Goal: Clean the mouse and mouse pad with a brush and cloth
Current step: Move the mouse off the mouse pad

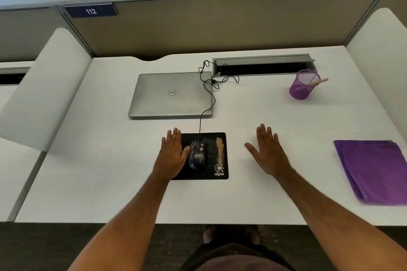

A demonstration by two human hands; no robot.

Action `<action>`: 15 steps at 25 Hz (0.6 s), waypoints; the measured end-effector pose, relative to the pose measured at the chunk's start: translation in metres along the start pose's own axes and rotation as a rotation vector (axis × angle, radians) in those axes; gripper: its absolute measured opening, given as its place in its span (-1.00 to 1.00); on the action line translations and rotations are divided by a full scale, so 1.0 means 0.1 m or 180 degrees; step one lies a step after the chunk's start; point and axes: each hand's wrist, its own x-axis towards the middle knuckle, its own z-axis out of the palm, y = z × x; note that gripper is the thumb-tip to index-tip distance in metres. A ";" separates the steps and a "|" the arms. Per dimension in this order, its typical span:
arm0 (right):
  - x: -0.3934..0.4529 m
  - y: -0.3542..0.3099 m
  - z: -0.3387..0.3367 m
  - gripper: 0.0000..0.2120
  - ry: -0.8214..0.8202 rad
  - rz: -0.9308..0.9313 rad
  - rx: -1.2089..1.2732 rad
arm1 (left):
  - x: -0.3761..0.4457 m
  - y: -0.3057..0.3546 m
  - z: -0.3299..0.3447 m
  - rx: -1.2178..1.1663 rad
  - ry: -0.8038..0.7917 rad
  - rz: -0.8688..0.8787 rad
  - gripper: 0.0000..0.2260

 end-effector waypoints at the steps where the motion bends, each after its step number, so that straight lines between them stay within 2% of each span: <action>1: -0.02 0.00 0.03 -0.11 -0.0016 0.0017 -0.0013 | -0.01 0.00 0.03 0.0029 0.0039 -0.0004 -0.37; 10: -0.14 0.06 0.25 -0.14 -0.0259 -0.0098 -0.0245 | -0.12 0.01 0.23 -0.0080 -0.0133 -0.0080 -0.32; 15: -0.14 0.12 0.33 -0.20 -0.0311 -0.0206 -0.0326 | -0.17 0.15 0.29 -0.0040 0.0214 -0.0168 -0.25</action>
